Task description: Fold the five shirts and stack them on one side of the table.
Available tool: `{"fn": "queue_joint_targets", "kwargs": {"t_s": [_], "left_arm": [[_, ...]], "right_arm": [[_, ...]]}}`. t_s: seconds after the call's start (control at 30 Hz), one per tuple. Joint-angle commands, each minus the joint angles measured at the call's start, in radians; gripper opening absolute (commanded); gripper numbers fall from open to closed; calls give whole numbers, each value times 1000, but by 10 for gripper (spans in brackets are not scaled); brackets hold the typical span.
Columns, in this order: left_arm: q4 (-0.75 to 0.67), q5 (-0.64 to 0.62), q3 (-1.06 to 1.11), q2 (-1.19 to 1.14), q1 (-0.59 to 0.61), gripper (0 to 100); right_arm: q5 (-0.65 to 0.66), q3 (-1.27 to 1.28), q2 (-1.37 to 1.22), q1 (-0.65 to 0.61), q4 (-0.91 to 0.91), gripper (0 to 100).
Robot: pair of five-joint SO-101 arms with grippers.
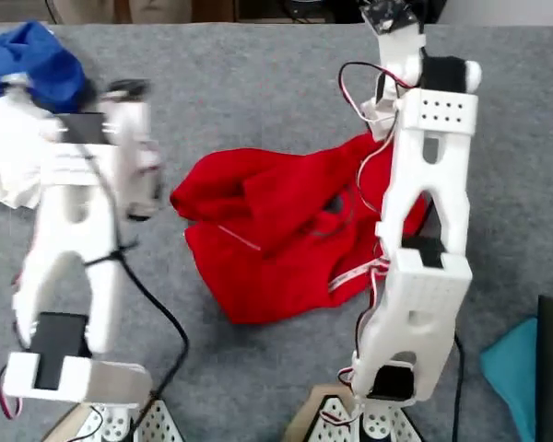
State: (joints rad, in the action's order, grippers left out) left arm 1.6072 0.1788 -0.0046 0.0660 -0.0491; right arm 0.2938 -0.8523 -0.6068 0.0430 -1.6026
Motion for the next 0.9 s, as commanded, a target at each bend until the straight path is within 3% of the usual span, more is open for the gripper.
{"fn": "queue_joint_targets", "kwargs": {"t_s": [0.0,0.1,0.2,0.4,0.87], "left_arm": [[-210,-72,-37,24,-106,19],[-370,-206,-37,-21,-137,19],[-439,-267,-48,-119,-176,19],[-446,-336,-138,-305,-262,19],[-437,-427,-454,-633,-270,19]], "right_arm": [[14,-4,-51,15,49,5],[14,-4,-91,16,81,5],[14,-4,-114,16,107,5],[14,-4,-142,18,149,5],[14,-5,-165,22,157,5]]}}
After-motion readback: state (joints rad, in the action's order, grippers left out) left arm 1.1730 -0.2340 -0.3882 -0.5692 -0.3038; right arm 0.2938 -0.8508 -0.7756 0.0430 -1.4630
